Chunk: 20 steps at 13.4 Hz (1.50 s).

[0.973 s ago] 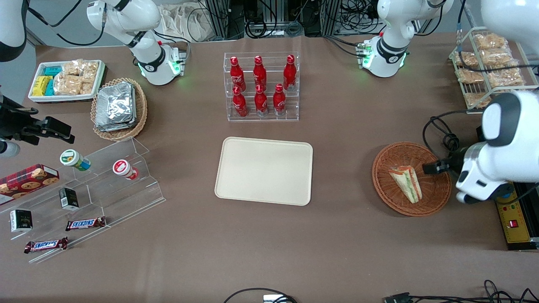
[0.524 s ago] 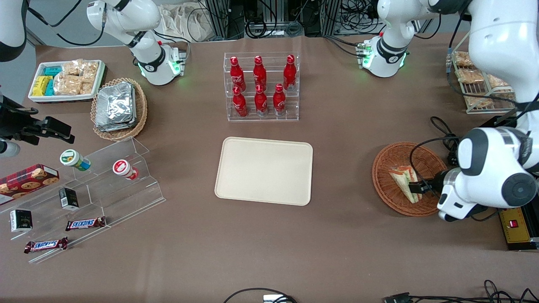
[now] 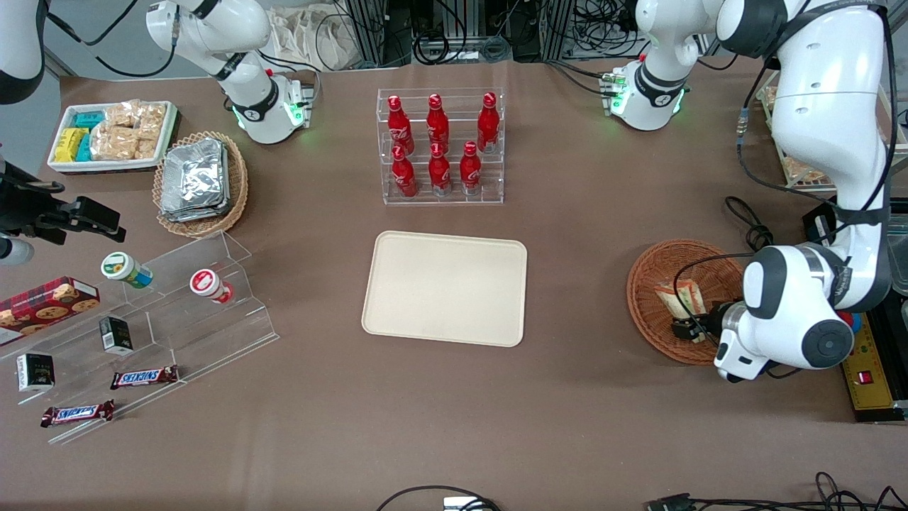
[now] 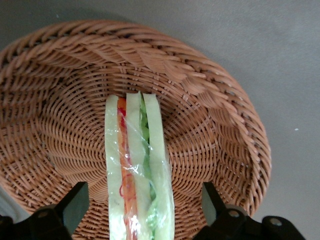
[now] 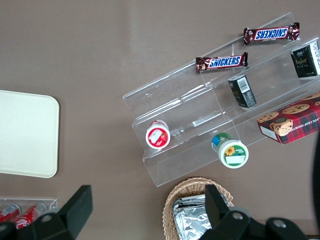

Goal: Place sandwich from basket to tray
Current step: 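Close the left gripper on the wrapped sandwich and lift it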

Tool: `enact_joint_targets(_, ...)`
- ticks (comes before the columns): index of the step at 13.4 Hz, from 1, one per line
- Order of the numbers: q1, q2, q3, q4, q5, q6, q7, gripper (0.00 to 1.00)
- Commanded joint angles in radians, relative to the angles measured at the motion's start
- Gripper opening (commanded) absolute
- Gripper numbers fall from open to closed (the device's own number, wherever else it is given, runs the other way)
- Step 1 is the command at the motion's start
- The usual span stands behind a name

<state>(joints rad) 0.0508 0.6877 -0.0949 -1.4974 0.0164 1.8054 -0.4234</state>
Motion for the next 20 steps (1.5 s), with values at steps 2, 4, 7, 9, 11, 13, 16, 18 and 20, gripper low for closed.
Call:
enact_joint_targets(2,0.0,0.021,0.0,-0.02,-0.009,0.009,-0.017,1.0)
enact_joint_targets(4,0.0,0.026,0.0,-0.024,-0.01,0.009,-0.017,1.0)
enact_joint_targets(7,0.0,0.03,0.0,-0.029,-0.009,0.006,-0.017,0.98)
enact_joint_targets(9,0.0,0.029,0.0,-0.043,-0.009,0.006,-0.017,0.93)
enact_joint_targets(11,-0.002,0.024,0.0,-0.055,-0.009,0.003,-0.017,0.62)
enact_joint_targets(13,-0.002,0.013,-0.002,-0.055,-0.009,0.002,-0.017,0.43)
enact_joint_targets(16,-0.003,-0.043,-0.003,-0.05,-0.003,-0.009,-0.014,0.21)
enact_joint_targets(18,-0.005,-0.089,-0.006,-0.049,-0.003,-0.012,-0.006,0.2)
enact_joint_targets(20,-0.009,-0.15,-0.012,-0.044,-0.006,-0.038,0.014,0.16)
